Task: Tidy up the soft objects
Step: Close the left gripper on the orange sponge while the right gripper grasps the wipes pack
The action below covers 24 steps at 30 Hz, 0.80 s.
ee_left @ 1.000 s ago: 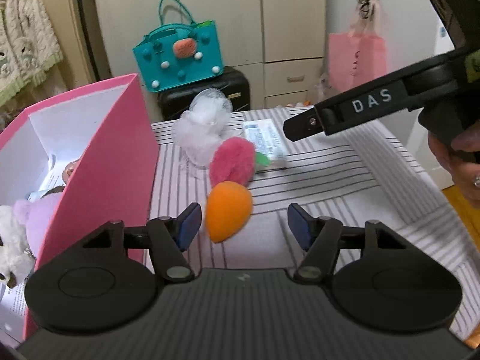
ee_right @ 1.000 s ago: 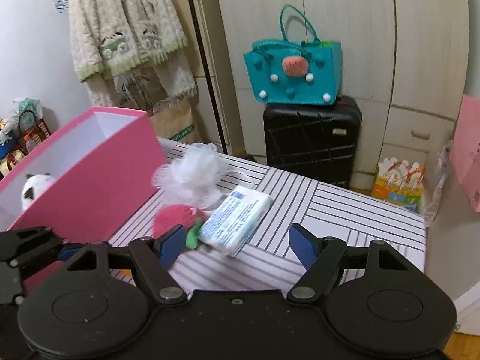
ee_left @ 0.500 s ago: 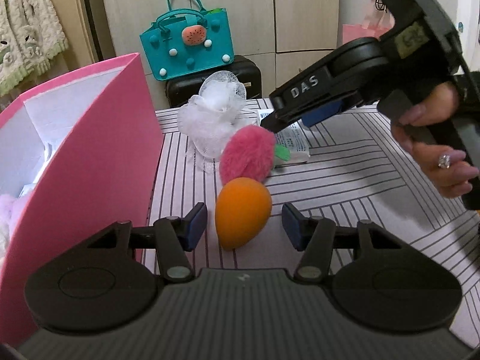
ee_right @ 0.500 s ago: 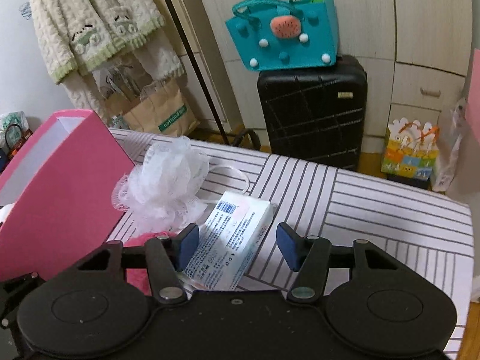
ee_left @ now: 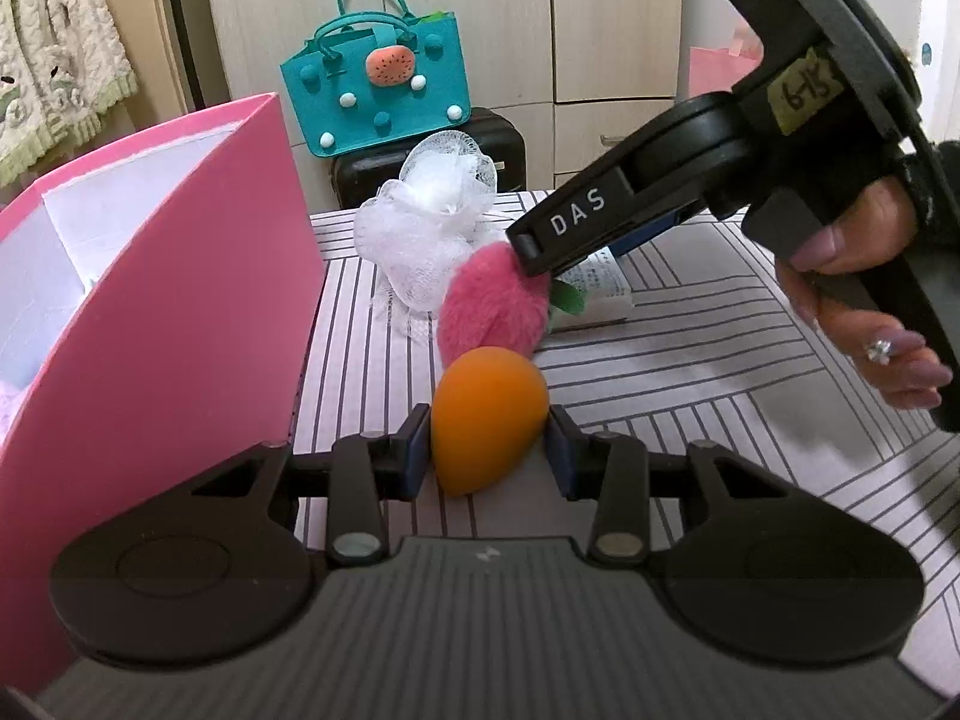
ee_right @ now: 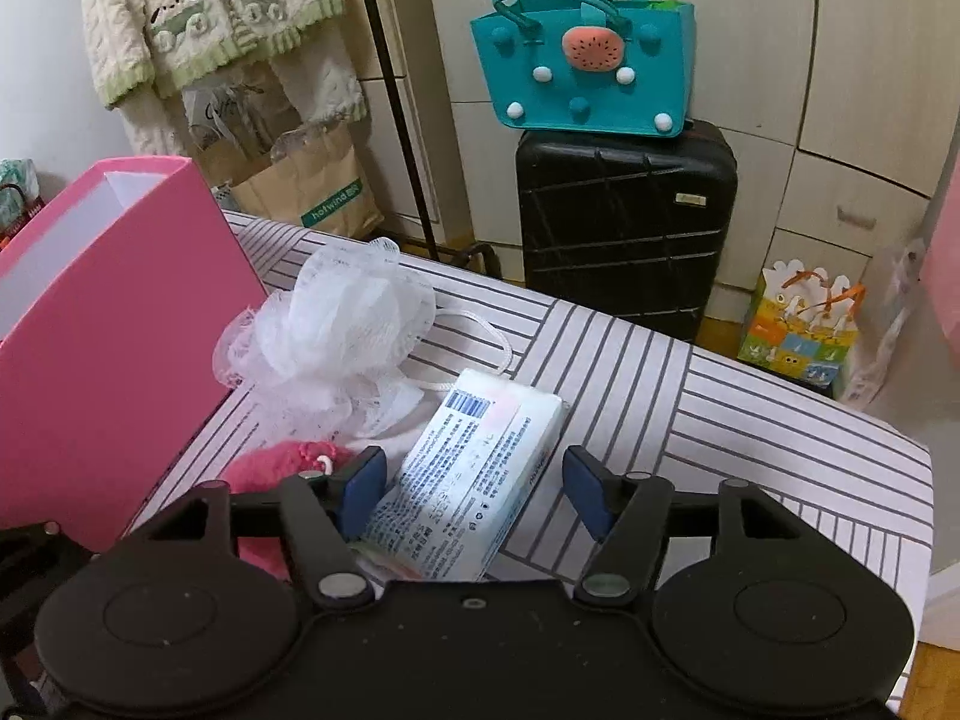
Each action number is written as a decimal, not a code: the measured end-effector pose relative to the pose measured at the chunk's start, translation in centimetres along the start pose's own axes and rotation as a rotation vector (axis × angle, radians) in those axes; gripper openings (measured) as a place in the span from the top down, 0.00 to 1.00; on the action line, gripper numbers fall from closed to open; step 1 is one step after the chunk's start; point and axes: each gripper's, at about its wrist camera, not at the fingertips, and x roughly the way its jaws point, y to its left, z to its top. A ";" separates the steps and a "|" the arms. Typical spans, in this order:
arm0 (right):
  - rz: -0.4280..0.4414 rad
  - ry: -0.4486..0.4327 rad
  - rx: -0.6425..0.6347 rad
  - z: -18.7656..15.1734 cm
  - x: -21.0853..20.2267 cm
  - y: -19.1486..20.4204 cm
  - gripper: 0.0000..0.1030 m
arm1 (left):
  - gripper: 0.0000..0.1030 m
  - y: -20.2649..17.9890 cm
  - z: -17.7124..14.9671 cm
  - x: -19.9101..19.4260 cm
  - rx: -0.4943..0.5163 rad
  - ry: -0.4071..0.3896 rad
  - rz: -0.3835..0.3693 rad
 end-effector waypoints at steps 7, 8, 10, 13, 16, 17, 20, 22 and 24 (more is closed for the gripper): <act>-0.011 0.008 -0.006 -1.3 -1.9 -0.8 0.49 | 0.65 0.0 -0.1 -0.4 0.015 0.001 -0.022; -0.003 0.013 -0.002 -1.6 -2.1 -1.0 0.49 | 0.65 0.0 -0.1 -0.5 0.020 -0.002 -0.022; 0.007 0.024 -0.006 -2.0 -2.5 -1.4 0.49 | 0.65 -0.1 -0.1 -0.3 0.025 -0.002 -0.015; -0.006 0.029 -0.019 -2.4 -2.8 -1.6 0.49 | 0.65 -0.2 -0.1 -0.2 0.030 -0.002 -0.012; 0.002 0.039 -0.026 -2.5 -2.5 -1.6 0.44 | 0.64 -0.1 0.0 -0.1 0.018 0.003 -0.013; -0.006 0.033 -0.038 -2.5 -2.3 -1.4 0.43 | 0.64 -0.1 0.0 -0.1 0.015 0.003 -0.014; -0.046 0.025 -0.068 -2.4 -2.2 -0.7 0.47 | 0.64 0.0 0.1 0.0 0.005 0.003 -0.014; -0.060 0.012 -0.052 -2.7 -2.8 -0.9 0.51 | 0.66 -0.1 0.0 -0.1 0.018 -0.001 -0.010; -0.073 -0.009 -0.021 -3.0 -3.6 -1.7 0.52 | 0.66 -0.3 -0.1 -0.2 0.032 0.004 -0.024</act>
